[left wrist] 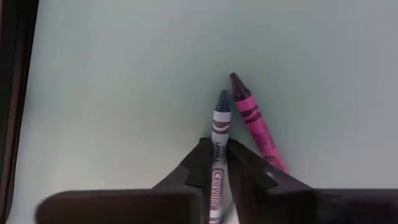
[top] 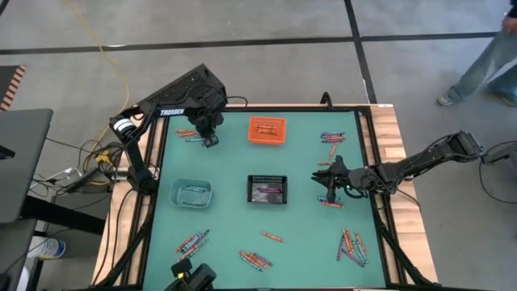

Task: Sort crayons
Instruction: Put the blue crayon into the light blue bin, then put the orange crayon into the orange bin

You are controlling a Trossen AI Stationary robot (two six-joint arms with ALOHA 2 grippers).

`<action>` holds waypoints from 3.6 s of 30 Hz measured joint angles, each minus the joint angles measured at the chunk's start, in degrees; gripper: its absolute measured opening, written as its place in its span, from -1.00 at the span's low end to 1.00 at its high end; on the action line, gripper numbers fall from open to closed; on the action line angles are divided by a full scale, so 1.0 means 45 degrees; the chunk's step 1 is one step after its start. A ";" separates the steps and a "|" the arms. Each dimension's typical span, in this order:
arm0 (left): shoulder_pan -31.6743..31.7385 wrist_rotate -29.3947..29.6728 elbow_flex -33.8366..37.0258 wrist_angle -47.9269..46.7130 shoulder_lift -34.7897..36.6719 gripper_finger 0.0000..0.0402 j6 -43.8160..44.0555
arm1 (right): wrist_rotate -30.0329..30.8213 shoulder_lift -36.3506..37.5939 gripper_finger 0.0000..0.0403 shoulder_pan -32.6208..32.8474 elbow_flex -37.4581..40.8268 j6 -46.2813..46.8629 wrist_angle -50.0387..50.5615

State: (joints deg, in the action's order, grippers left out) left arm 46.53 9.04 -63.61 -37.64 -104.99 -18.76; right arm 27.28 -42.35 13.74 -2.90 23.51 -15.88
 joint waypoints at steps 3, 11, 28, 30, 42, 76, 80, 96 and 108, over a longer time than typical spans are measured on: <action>0.0025 0.0204 0.0000 0.0058 0.0005 -0.96 0.0205 | -0.0003 0.0000 -0.63 0.0000 0.0000 0.0000 0.0000; -0.0003 0.1136 -0.0418 0.0384 -0.0009 -0.95 0.0569 | -0.0013 0.0000 -0.63 0.0000 0.0000 0.0000 0.0000; -0.4482 -0.0254 -0.0561 -0.4044 0.4809 -0.98 0.3215 | -0.0003 0.0000 -0.63 0.0000 0.0000 0.0005 -0.0252; -0.5679 -0.0214 -0.0201 -0.4084 0.5369 -0.98 0.3819 | -0.0008 -0.0005 -0.63 0.0019 0.0000 0.0010 -0.0561; -1.1418 0.0597 0.2386 -0.4078 0.6771 -0.98 0.8532 | -0.0049 -0.0003 -0.63 0.0597 -0.0005 0.0005 -0.1066; -1.3257 -0.0186 0.4154 -0.2949 0.6761 -0.46 0.9306 | -0.0042 -0.0005 -0.63 0.0403 -0.0005 -0.0233 -0.1059; -1.3259 -0.0100 0.3294 -0.3112 0.6774 -0.44 0.8830 | -0.0042 -0.0005 -0.63 0.0403 -0.0005 -0.0320 -0.1053; -1.5840 0.4499 0.7125 0.4916 1.3198 -0.47 0.5361 | -0.2761 -0.0011 -0.63 -0.0251 -0.2636 -0.0903 0.3848; -1.5593 0.3340 1.2430 1.2545 1.7118 -0.47 0.1776 | -0.3724 -0.1244 -0.63 -0.3572 -0.5887 -0.1810 1.1336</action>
State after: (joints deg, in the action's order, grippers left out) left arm -23.64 24.07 -7.68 18.81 -27.96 -10.77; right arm 10.52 -47.95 -2.33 -29.39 15.36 35.13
